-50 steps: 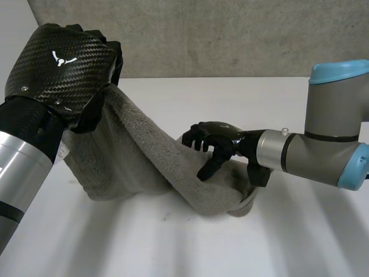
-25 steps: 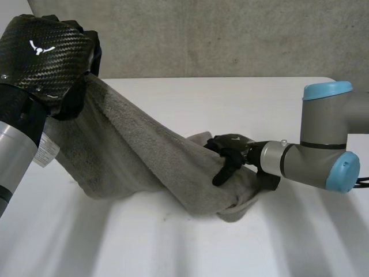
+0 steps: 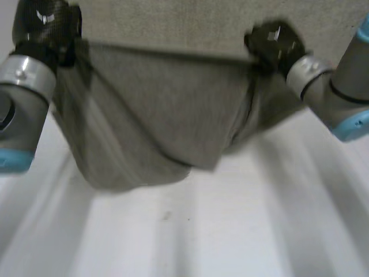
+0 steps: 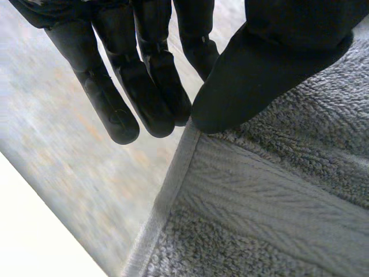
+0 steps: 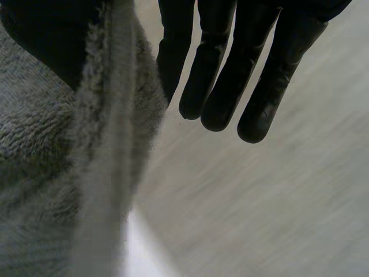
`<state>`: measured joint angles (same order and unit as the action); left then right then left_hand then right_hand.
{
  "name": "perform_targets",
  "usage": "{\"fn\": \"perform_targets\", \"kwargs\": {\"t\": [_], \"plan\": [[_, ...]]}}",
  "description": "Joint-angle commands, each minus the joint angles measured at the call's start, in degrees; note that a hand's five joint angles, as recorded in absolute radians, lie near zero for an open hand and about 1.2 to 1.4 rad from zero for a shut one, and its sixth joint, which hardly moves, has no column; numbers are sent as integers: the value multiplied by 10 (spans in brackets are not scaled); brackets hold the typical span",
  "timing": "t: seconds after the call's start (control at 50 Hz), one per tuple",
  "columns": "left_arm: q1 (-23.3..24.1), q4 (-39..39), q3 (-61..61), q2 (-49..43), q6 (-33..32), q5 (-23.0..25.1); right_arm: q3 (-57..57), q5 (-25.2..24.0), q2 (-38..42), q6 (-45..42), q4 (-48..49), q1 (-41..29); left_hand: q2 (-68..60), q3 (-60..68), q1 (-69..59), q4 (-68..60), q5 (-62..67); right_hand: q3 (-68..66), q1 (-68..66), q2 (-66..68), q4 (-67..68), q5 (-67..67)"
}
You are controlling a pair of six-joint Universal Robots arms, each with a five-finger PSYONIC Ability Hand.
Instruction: Fold the towel.
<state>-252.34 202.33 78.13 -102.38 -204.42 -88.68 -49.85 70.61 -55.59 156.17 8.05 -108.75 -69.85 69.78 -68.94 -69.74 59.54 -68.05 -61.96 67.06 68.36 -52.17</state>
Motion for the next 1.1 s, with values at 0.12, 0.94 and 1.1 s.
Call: {"fn": "perform_targets", "kwargs": {"t": [0.12,0.94,1.1], "plan": [[-7,308,-45,-27,55,8,-97,61,-94,0,295,-16,-101,102,-111,-103,105,-119,-180,129,116,-178],[-45,7,298,-3,47,26,-270,-30,23,161,-74,64,-101,102,-111,-103,105,290,229,-280,-293,232],[-43,5,301,10,47,25,-306,-32,0,176,-80,88,-101,102,-111,-103,105,193,133,-184,-197,135]]}}
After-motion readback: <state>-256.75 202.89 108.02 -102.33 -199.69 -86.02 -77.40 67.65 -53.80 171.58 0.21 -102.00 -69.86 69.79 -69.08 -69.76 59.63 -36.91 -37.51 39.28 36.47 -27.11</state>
